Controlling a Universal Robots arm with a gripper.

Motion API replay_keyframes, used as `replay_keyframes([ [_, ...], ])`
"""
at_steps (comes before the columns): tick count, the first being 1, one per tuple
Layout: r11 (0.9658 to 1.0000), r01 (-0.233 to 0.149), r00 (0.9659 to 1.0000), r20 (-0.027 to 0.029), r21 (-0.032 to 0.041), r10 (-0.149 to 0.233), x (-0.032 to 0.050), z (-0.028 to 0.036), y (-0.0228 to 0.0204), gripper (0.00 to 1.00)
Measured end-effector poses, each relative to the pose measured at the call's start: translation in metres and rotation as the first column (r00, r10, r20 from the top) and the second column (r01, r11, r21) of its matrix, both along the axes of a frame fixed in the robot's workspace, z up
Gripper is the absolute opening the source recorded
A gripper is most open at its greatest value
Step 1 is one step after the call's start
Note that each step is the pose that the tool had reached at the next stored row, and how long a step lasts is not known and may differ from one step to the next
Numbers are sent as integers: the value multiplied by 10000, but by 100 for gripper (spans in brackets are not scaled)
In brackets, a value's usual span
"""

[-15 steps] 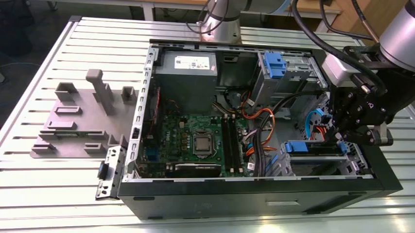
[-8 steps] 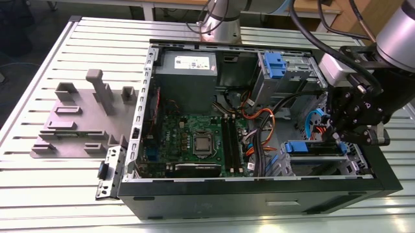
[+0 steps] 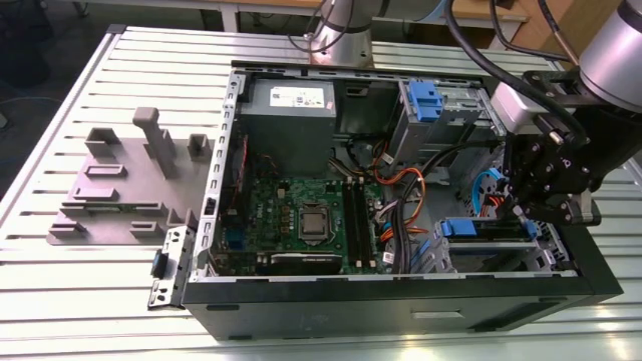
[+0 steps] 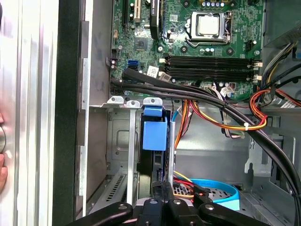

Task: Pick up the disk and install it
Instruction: 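Insert the second disk wire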

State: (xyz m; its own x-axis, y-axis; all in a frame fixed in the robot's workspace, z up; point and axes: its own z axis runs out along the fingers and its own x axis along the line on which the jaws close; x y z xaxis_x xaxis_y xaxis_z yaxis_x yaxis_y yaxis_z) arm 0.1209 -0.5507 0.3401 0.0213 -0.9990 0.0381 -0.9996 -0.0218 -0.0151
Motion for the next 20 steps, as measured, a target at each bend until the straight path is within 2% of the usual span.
replay_keyframes([
  [20,10000,0,10000,0,0,0,0,89,0,11],
])
